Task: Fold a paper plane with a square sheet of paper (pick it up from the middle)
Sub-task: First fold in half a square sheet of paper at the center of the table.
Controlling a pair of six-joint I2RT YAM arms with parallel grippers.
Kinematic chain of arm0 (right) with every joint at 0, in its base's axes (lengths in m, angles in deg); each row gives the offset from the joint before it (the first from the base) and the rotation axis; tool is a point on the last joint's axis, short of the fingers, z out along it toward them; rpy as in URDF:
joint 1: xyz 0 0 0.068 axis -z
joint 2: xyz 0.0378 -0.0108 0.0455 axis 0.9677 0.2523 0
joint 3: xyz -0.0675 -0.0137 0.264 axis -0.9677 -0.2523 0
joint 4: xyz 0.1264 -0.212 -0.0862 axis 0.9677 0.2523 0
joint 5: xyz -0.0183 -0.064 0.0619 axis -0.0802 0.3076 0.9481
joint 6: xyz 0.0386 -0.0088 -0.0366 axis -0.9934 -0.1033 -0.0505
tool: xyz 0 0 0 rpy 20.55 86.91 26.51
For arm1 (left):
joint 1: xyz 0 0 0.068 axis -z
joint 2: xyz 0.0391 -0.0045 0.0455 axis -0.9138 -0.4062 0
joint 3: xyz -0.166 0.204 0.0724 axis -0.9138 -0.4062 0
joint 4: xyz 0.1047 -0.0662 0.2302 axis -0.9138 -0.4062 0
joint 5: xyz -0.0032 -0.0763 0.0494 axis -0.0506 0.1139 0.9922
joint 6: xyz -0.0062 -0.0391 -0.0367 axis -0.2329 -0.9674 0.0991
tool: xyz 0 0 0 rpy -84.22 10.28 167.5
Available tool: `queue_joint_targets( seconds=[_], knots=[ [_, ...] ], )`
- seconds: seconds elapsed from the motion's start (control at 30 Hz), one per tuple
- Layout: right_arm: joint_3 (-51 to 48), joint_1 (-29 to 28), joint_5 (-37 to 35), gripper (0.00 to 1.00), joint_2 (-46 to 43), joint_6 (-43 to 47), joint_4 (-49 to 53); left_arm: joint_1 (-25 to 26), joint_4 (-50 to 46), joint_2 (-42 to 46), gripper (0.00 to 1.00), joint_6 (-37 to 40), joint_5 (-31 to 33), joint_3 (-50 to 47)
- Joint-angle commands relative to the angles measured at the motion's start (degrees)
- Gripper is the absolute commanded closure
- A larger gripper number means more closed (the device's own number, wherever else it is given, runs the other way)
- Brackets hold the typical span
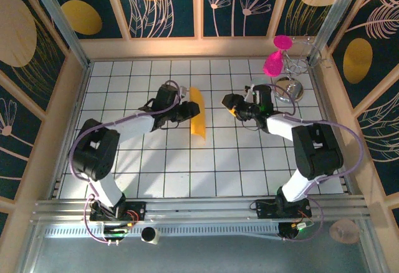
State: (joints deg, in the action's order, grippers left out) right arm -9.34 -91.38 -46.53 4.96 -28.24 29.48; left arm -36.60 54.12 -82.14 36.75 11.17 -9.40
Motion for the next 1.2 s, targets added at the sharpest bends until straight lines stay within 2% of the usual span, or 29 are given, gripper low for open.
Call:
queue_joint_targets(
  seconds=[0.0, 0.2, 0.27, 0.4, 0.53, 0.73, 0.9, 1.17],
  knots=[
    [-1.33, 0.87, 9.15, 0.28, -2.70, -2.47, -13.55, -2.21, 9.11, 3.46, 0.66, -4.07, -9.76, 0.23],
    [-2.04, 0.68, 16.11, 0.18, -2.00, -9.72, -27.11, -4.42, 20.35, 4.37, 0.67, -13.46, -19.74, 0.02],
    [-0.98, 0.31, 17.16, 0.17, -1.57, -9.58, -27.00, -4.55, 22.53, 4.29, 0.67, -15.41, -21.28, 0.01],
    [2.49, -1.67, 17.66, 0.16, -0.73, -5.18, -20.13, -4.49, 21.48, 3.93, 0.68, -15.18, -21.65, 0.46],
    [3.12, -2.54, 18.81, 0.17, 0.14, -5.37, -20.22, -4.47, 21.02, 3.41, 0.68, -15.28, -21.46, 0.32],
    [2.31, -2.59, 20.34, 0.26, -0.31, -7.79, -23.99, -4.57, 19.09, 2.97, 0.68, -14.41, -20.29, 0.28],
    [2.85, -2.63, 17.79, 0.43, -2.63, -2.64, -16.95, -4.65, 11.68, 2.71, 0.68, -10.15, -17.16, 1.51],
    [2.59, -2.38, 16.08, 0.57, -4.33, -0.77, -13.20, -4.65, 9.01, 2.26, 0.69, -8.37, -15.06, 1.33]
  ],
)
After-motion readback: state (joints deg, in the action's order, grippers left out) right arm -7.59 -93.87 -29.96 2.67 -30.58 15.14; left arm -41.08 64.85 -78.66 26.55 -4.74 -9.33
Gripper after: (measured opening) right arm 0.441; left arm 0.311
